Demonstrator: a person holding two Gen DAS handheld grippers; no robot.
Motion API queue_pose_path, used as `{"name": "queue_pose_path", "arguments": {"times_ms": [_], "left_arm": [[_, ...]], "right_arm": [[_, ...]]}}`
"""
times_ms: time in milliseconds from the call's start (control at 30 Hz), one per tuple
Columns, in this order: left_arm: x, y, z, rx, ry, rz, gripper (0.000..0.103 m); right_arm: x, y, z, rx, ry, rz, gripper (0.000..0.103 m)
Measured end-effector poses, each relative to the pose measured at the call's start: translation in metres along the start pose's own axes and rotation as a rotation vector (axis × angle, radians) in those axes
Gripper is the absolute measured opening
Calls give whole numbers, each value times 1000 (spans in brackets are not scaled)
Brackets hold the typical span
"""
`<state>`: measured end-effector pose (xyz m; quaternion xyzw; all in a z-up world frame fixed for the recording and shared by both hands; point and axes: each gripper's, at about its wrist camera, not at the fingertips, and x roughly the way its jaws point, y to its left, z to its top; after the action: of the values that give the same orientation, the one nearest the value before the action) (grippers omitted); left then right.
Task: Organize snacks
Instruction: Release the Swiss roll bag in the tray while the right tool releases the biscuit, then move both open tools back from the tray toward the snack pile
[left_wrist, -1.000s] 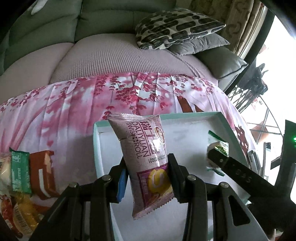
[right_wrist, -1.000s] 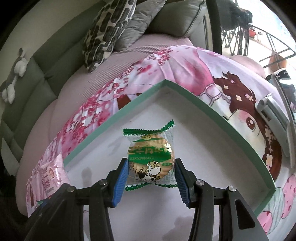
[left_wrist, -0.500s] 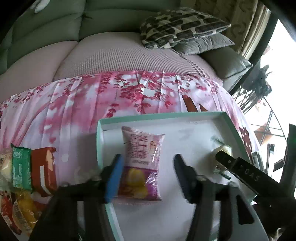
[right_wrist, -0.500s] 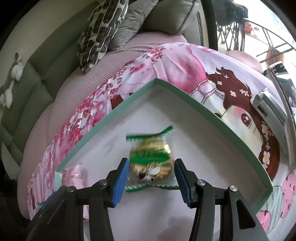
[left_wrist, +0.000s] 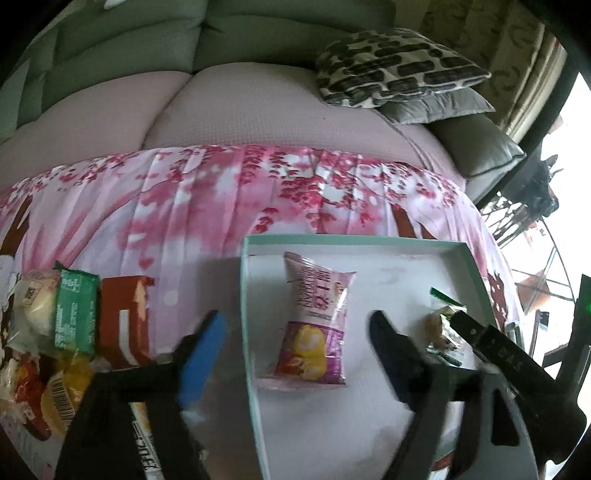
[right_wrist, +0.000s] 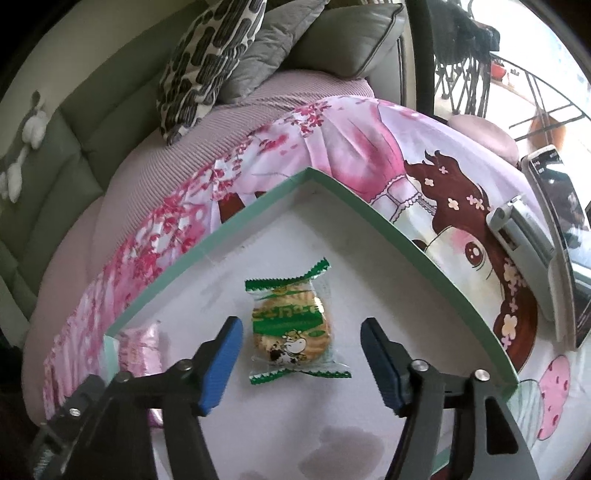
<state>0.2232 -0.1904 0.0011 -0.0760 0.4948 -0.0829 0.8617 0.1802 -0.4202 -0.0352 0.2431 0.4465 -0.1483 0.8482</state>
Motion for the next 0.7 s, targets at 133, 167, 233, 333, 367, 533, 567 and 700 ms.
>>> {"name": "queue_pose_path", "arguments": {"times_ms": [133, 167, 233, 333, 367, 533, 567, 700], "left_arm": [[0, 9, -1, -20, -23, 47, 92], [1, 13, -1, -30, -27, 60, 96], [2, 19, -2, -49, -31, 86, 97], [3, 27, -4, -73, -43, 123, 98], [2, 28, -4, -75, -50, 137, 98], [-2, 30, -5, -60, -88, 169, 98], [-3, 29, -5, -55, -93, 173, 98], [-3, 29, -6, -45, -112, 174, 99]], "right_arm": [[-3, 2, 0, -41, -13, -34, 88], [-4, 3, 0, -50, -22, -31, 90], [-5, 3, -1, -56, -24, -14, 92], [-3, 5, -2, -70, -14, -5, 100], [-3, 6, -2, -76, -16, -9, 103], [-6, 8, -2, -95, -37, -6, 103], [-6, 9, -3, -103, -36, -8, 103], [-5, 12, -5, -143, -49, 11, 103]]}}
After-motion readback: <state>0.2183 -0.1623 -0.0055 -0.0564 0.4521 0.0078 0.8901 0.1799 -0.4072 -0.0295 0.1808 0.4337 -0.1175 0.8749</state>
